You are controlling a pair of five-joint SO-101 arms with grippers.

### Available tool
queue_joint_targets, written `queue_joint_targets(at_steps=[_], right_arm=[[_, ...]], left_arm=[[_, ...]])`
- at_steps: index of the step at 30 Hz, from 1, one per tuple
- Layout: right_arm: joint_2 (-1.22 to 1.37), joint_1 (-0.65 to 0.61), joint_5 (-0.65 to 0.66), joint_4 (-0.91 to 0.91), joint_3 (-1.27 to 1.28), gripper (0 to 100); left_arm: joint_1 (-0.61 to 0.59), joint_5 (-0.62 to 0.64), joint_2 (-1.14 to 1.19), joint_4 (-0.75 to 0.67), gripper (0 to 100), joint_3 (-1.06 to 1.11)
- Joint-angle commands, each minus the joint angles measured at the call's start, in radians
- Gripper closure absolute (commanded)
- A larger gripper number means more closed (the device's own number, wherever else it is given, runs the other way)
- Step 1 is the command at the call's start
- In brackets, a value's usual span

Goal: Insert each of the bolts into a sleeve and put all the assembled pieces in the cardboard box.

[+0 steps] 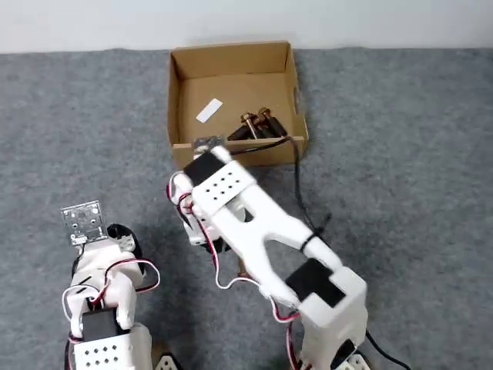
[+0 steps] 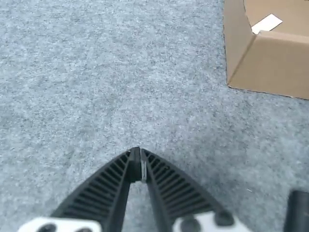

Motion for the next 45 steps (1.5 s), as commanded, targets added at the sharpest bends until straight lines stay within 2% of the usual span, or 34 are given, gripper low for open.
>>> queue_joint_targets(at_steps=[1, 7, 20, 30, 32, 36, 38, 45], right_arm=[[0.03, -0.015, -0.011, -0.059, -0.04, 93.0], [0.068, -0.016, -0.008, -0.119, -0.078, 80.9], [0.286, -0.042, -0.011, -0.116, -0.307, 80.9], [0.424, -0.005, -0.014, -0.127, -0.328, 80.9], [0.438, 0.015, -0.014, -0.124, -0.328, 83.7], [0.44, 0.044, -0.014, -0.124, -0.334, 99.8], [0.44, 0.051, -0.014, -0.104, -0.368, 96.5], [0.44, 0.059, -0.012, 0.084, -0.618, 99.1]], left_arm=[[-0.002, -0.009, -0.006, -0.02, 99, -0.004], [-0.002, -0.009, -0.006, -0.02, 99, -0.004], [-0.002, -0.009, -0.006, -0.021, 99, -0.004], [-0.002, -0.009, -0.006, -0.021, 99, -0.004], [0.0, -0.009, -0.005, -0.021, 99, -0.004], [0.0, -0.009, -0.003, -0.023, 99, -0.004], [0.0, -0.009, -0.003, -0.023, 99, -0.004], [0.002, -0.009, -0.002, -0.023, 99, -0.004]])
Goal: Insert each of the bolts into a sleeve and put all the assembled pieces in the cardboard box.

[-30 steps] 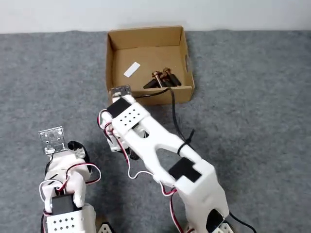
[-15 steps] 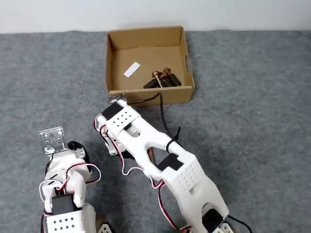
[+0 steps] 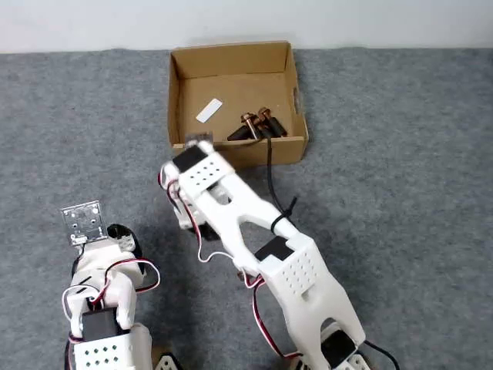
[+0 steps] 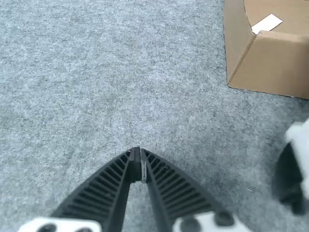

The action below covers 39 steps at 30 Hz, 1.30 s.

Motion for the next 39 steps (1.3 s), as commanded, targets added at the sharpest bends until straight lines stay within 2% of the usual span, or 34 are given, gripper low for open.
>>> queue_joint_targets(at_steps=[1, 10, 18, 26, 29, 35, 39], right_arm=[[-0.01, 0.022, -0.012, 0.124, -0.184, 99.1], [-0.269, 0.111, 0.0, 0.13, -0.166, 99.1], [-0.708, 0.214, 0.038, 0.128, 0.216, 99.1], [-1.07, 0.43, 0.037, 0.127, 0.585, 99.1], [-1.171, 0.509, 0.037, 0.127, 0.671, 99.1], [-1.322, 0.621, 0.032, 0.125, 0.769, 99.1], [-1.385, 0.697, 0.032, 0.125, 0.829, 99.1]], left_arm=[[0.008, -0.009, -0.002, -0.023, 99, -0.004], [0.061, -0.009, -0.005, -0.026, 99, -0.004], [0.138, -0.018, 0.0, 0.032, 99, -0.061], [0.219, -0.161, 0.026, 0.117, 99, -0.259], [0.255, -0.173, 0.138, 0.117, 99, -0.302], [0.4, -0.163, 0.523, 0.117, 99, -0.493], [0.491, 0.037, 0.755, 0.117, 99, -0.624]])
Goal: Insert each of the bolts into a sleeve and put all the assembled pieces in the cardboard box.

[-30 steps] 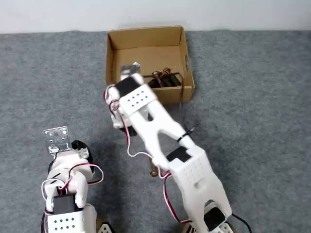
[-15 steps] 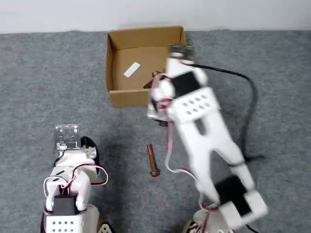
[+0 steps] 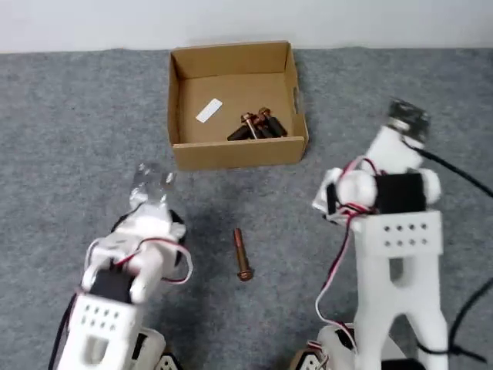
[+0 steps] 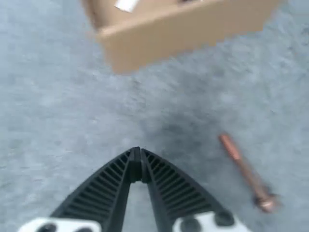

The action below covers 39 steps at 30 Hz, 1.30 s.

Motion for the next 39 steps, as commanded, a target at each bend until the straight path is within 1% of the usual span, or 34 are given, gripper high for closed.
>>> queue_joint_targets(at_steps=[1, 4, 9, 13, 17, 20, 24, 26, 30, 34, 39], right_arm=[[-0.079, 0.079, 0.005, 0.041, 0.032, 99.1], [-0.124, 0.156, 0.005, 0.041, 0.084, 99.1], [-0.203, 0.239, 0.009, 0.041, 0.143, 99.1], [-0.252, 0.257, 0.009, 0.041, 0.184, 99.1], [-0.289, 0.257, 0.006, 0.041, 0.219, 99.1], [-0.314, 0.257, 0.005, 0.041, 0.224, 99.1], [-0.328, 0.257, 0.005, 0.041, 0.224, 99.1], [-0.331, 0.257, 0.005, 0.041, 0.224, 99.1], [-0.332, 0.257, 0.005, 0.041, 0.224, 99.1], [-0.332, 0.257, 0.003, 0.041, 0.224, 99.1], [-0.332, 0.257, 0.003, 0.041, 0.224, 99.1]], left_arm=[[0.069, 0.198, 0.206, 0.005, 99, -0.154], [0.12, 0.316, 0.351, 0.005, 99, -0.251], [0.199, 0.388, 0.568, 0.011, 99, -0.352], [0.255, 0.485, 0.697, 0.083, 99, -0.447], [0.311, 0.499, 0.775, 0.121, 99, -0.527], [0.359, 0.499, 0.822, 0.127, 98, -0.547], [0.422, 0.505, 0.884, 0.127, 89, -0.549], [0.431, 0.531, 0.919, 0.127, 86, -0.55], [0.425, 0.535, 1.0, 0.129, 86, -0.549], [0.427, 0.559, 1.065, 0.161, 86, -0.552], [0.427, 0.589, 1.117, 0.141, 86, -0.556]])
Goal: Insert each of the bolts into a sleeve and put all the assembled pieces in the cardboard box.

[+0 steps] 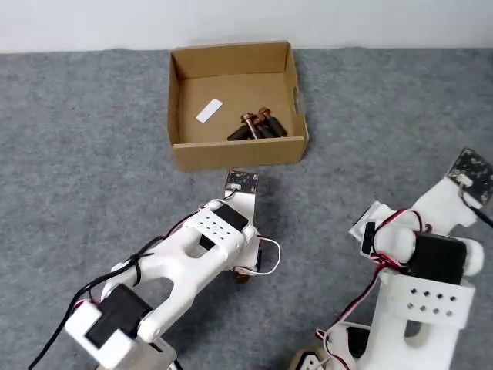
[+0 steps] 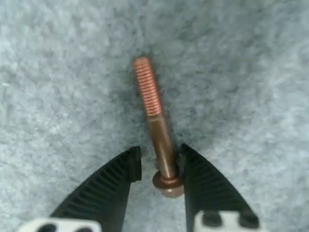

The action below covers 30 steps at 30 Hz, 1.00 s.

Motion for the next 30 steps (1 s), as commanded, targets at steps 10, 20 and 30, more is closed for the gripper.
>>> queue_joint_targets(at_steps=[10, 20, 30], right_arm=[[-0.019, 0.012, 0.003, 0.039, -0.009, 99.1], [-0.019, 0.013, 0.003, 0.039, -0.008, 99.1], [-0.019, 0.013, 0.003, 0.039, -0.008, 99.1]], left_arm=[[0.005, 0.025, 0.094, -0.002, 100, -0.081], [-0.044, 0.092, 0.028, 0.209, 100, -0.278], [-0.348, 0.563, 0.025, 0.338, 99, -0.503]])
